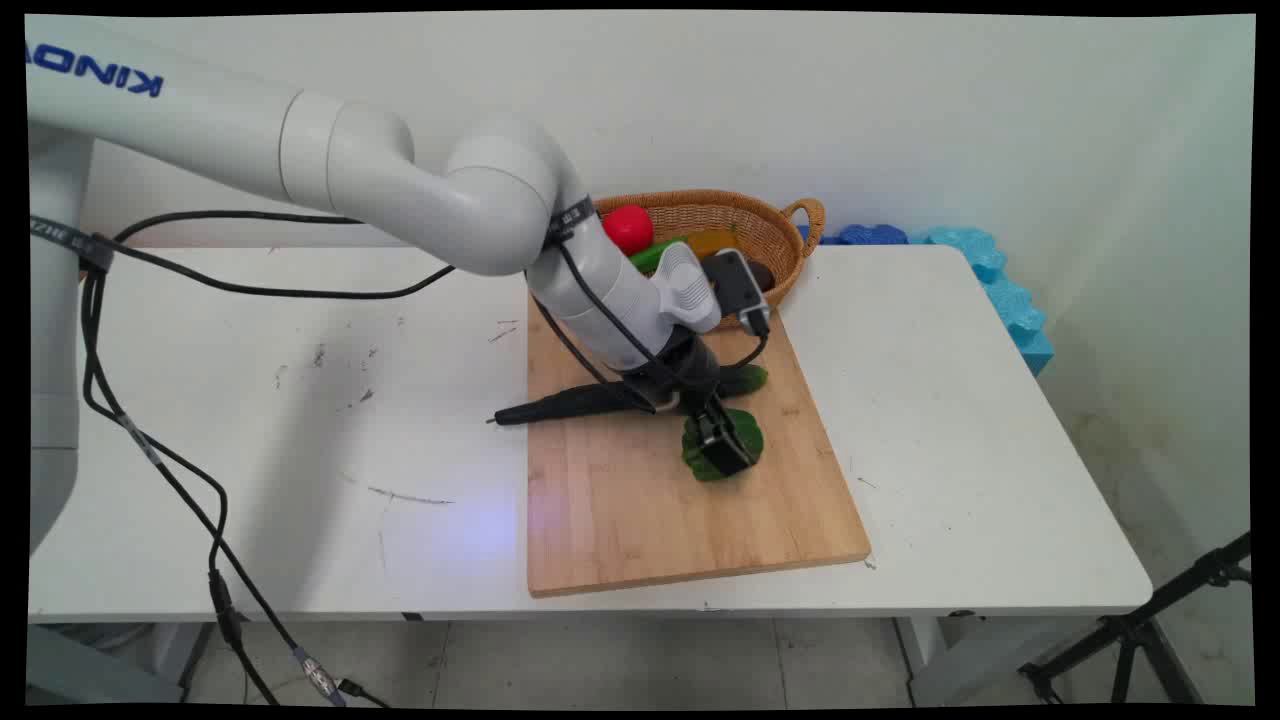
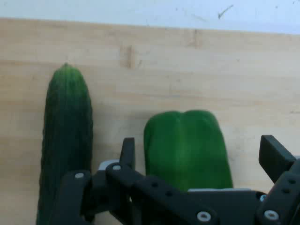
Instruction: Pick up the potato from the vegetable basket
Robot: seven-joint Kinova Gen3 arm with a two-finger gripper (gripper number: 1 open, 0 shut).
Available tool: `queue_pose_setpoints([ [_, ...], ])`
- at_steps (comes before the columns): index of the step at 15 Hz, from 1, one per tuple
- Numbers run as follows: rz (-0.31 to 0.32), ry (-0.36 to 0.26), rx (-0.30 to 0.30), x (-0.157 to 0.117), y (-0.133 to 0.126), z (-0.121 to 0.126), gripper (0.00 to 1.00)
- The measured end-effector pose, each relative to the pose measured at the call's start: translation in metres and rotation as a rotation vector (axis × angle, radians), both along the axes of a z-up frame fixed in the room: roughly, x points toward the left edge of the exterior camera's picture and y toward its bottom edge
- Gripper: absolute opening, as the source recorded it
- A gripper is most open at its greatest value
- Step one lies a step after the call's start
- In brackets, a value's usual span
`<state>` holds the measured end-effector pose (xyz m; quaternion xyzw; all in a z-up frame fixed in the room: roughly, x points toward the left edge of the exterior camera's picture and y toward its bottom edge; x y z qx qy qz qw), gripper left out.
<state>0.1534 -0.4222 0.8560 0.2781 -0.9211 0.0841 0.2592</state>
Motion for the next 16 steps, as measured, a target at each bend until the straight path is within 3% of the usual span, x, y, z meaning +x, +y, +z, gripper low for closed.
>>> queue_pose_setpoints([
  [4, -0.023, 0.023, -0.024, -0.011, -0.004, 0.032, 1.00],
  [8, -0.029, 0.040, -0.053, -0.016, -0.020, 0.086, 1.00],
  [16, 0.122, -0.026, -0.140, 0.031, -0.099, 0.167, 1.00],
])
